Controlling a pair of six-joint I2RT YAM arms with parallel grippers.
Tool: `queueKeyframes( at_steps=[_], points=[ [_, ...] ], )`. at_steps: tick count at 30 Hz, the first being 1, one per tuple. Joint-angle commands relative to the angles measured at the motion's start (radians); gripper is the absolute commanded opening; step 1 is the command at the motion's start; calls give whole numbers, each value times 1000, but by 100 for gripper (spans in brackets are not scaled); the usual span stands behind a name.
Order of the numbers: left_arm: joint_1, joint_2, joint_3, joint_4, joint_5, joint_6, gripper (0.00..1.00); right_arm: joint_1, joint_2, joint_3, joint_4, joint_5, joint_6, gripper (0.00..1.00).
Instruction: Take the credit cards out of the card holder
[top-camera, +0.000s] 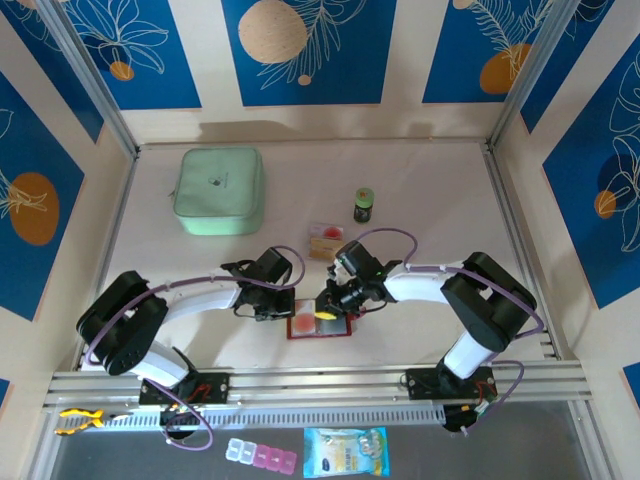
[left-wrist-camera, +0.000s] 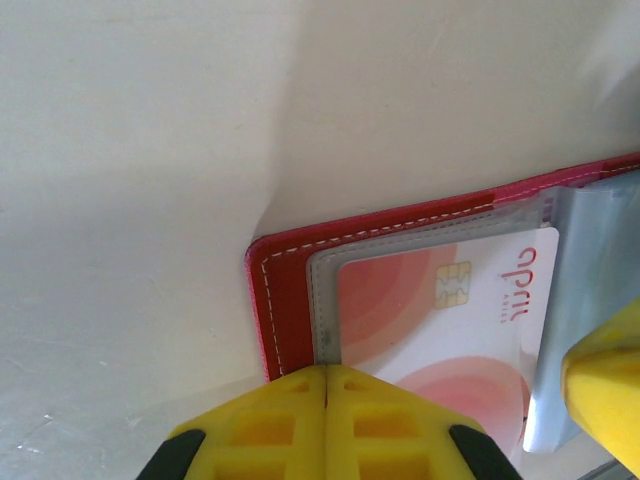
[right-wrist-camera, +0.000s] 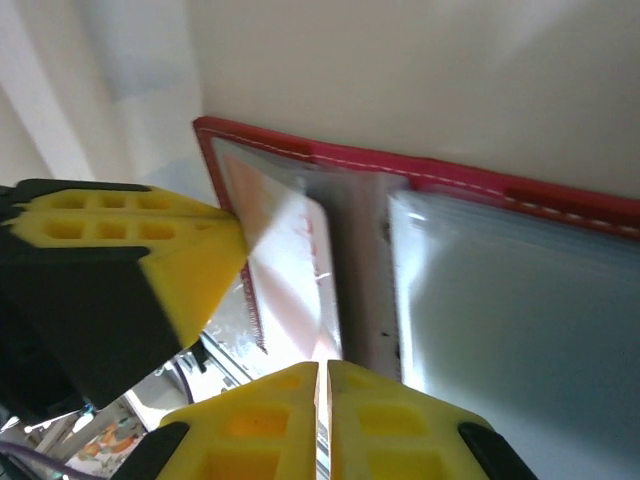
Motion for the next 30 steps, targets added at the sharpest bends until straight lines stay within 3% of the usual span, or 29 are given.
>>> queueKeyframes(
  at_steps=[1, 30],
  points=[
    [-7, 25, -26, -22, -4, -4, 2, 17, 6, 32, -92, 26, -30, 13],
    [-7, 39, -16, -17, 3, 1, 2, 32, 82, 44, 39, -64, -32, 16]
  ],
)
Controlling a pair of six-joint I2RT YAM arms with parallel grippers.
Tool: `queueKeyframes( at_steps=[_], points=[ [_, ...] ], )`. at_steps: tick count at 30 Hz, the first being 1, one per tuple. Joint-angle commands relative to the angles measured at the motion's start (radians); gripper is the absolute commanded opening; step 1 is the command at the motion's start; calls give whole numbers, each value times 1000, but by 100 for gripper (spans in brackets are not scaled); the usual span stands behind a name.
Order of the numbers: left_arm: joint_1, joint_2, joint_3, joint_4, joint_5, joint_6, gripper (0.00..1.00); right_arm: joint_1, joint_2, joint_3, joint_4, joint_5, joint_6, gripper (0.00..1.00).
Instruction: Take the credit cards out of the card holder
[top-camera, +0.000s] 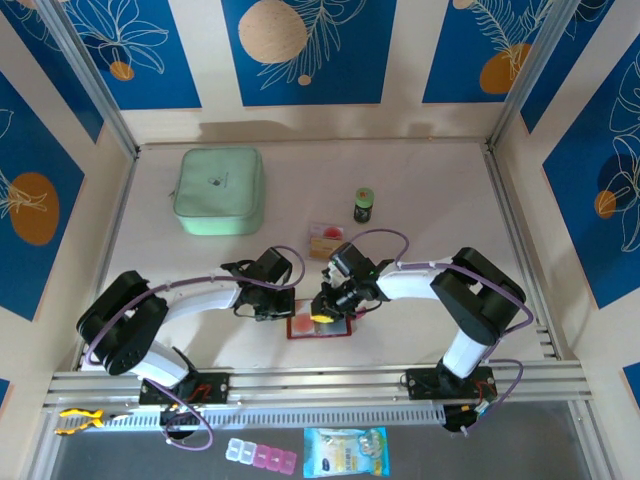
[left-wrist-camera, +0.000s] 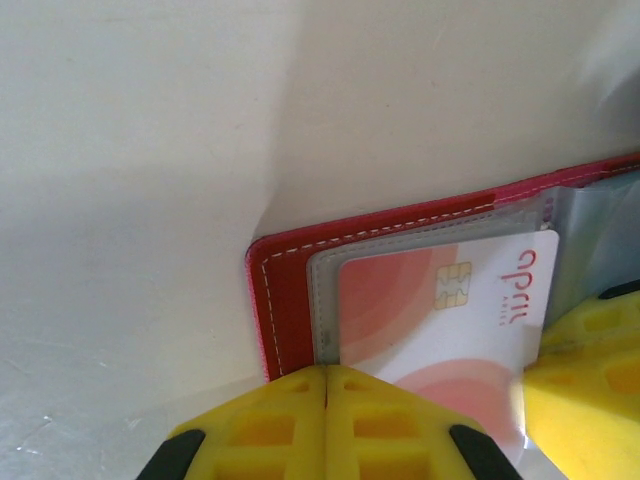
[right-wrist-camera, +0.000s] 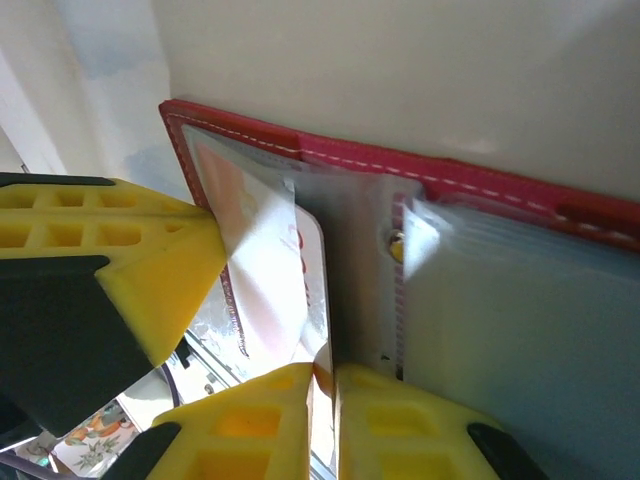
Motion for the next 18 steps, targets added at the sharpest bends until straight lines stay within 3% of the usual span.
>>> queueKeyframes(
  at_steps=[1, 18],
  points=[
    [-7, 37, -15, -18, -1, 1, 2, 10, 20, 12, 34, -42, -18, 16],
    [-7, 39, -23, -27, -9, 4, 2, -2, -91, -25, -82, 55, -45, 2]
  ],
)
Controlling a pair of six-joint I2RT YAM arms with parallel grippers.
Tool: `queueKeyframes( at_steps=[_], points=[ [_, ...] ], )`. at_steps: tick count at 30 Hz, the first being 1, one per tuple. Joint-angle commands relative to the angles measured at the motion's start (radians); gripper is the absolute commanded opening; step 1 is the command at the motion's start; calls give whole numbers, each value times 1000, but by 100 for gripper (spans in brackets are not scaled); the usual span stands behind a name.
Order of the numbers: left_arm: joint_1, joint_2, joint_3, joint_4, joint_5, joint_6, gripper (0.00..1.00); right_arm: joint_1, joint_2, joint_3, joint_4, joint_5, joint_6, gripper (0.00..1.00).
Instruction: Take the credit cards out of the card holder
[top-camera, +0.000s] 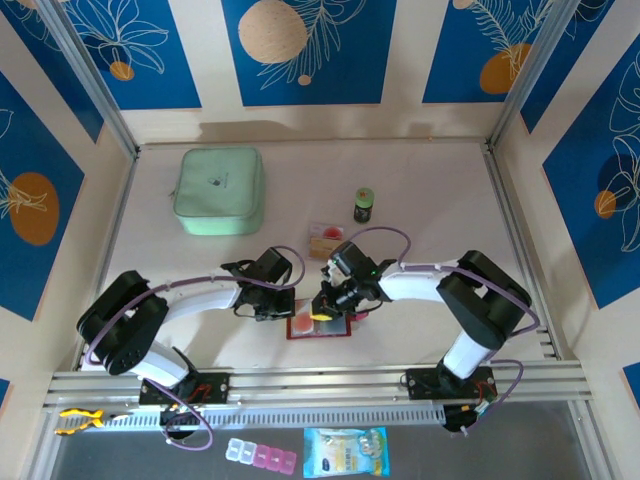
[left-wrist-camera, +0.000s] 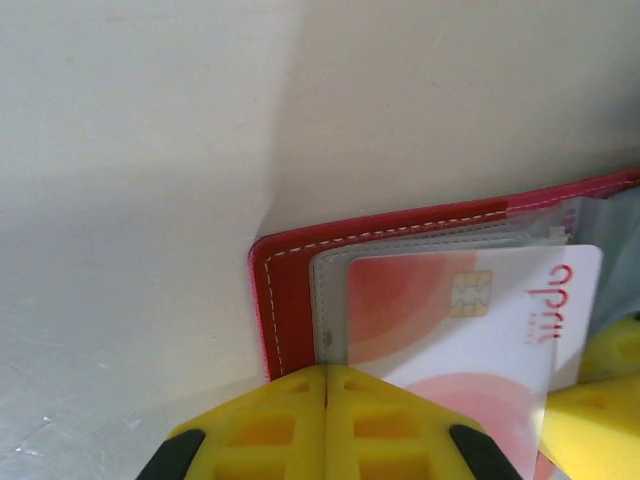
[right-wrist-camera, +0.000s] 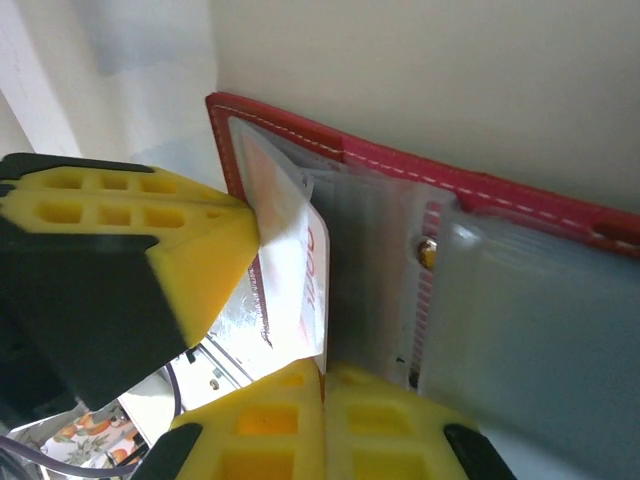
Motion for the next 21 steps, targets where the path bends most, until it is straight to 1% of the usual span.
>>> queueKeyframes(
  at_steps=[1, 9, 13, 17, 21],
  points=[
    [-7, 36, -24, -28, -9, 3, 2, -7, -57, -24, -79, 40, -29, 2],
    [-7, 31, -28, -32, -13, 4, 3, -27, -151, -30, -192, 84, -79, 0],
    [-8, 22, -22, -37, -12, 7, 3, -29, -219, 3, -291, 131, -139, 0],
    [-8, 1, -8, -33, -6, 15, 4, -39, -297, 43, -378, 173, -243, 0],
    [-8, -32, 19, -36, 3, 19, 8, -72, -334, 116, -487, 192, -422, 0]
  ],
)
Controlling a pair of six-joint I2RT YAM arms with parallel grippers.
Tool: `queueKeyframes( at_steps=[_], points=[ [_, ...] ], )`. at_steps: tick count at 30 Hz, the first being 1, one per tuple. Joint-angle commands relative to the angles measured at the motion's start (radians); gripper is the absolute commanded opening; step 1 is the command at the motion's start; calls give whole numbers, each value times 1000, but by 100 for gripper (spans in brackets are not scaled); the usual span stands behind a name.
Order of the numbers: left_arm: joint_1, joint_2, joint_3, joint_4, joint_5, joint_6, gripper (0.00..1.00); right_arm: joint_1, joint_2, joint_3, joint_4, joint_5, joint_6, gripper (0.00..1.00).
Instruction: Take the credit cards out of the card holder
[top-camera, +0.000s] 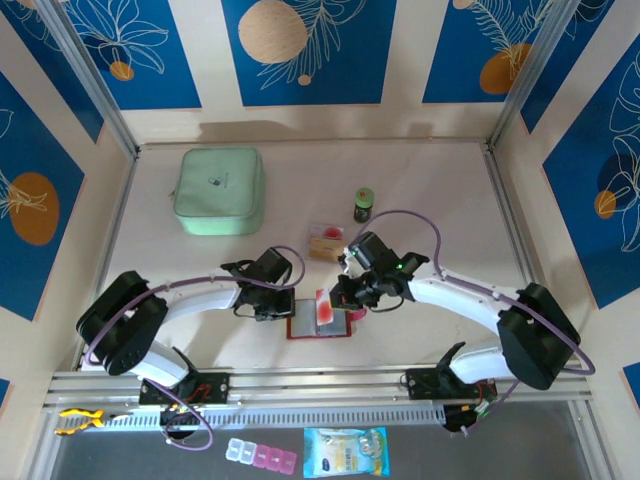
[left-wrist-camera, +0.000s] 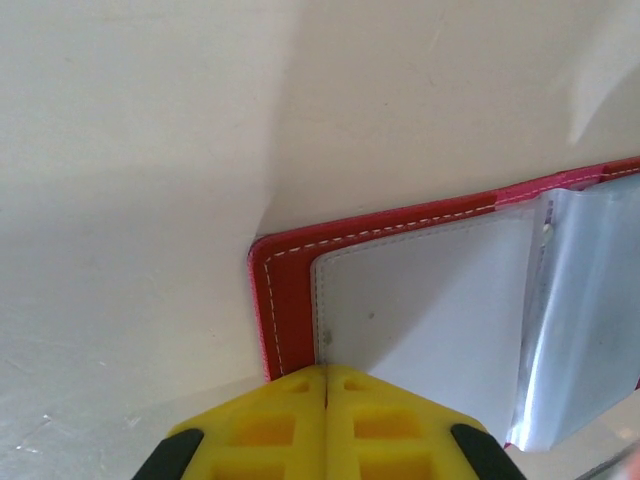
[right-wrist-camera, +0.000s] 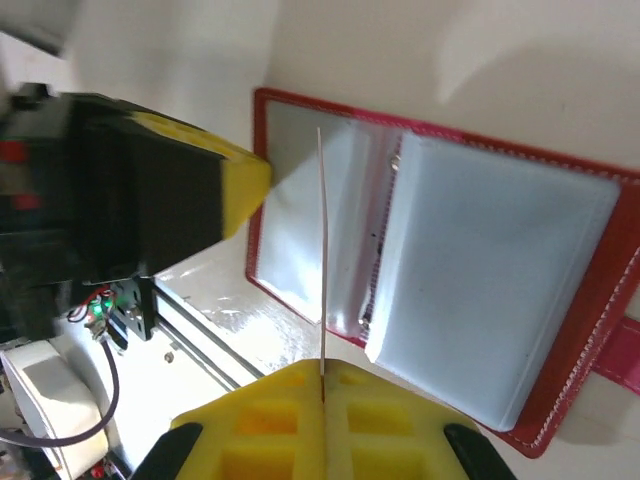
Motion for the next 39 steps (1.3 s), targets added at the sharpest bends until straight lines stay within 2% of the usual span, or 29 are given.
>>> queueKeyframes(
  at_steps=[1, 9, 13, 19, 25, 39],
  points=[
    [-7, -36, 26, -41, 0, 17, 9, -30, -32, 94, -167, 52, -236, 0],
    [0, -120, 78, -98, -67, 46, 17, -100, 5, 274, -376, 168, -710, 0],
    [16, -171, 71, -134, -119, 56, 22, -124, 76, 402, -457, 223, -972, 0],
    [56, -252, 26, -152, -144, 55, 29, -170, 236, 624, -553, 248, -1237, 0],
    [93, -311, -19, -171, -144, 55, 31, -191, 427, 841, -652, 267, -1402, 0],
    [173, -410, -61, -247, -137, 83, 33, -247, 762, 1205, -753, 312, -1538, 0]
  ],
)
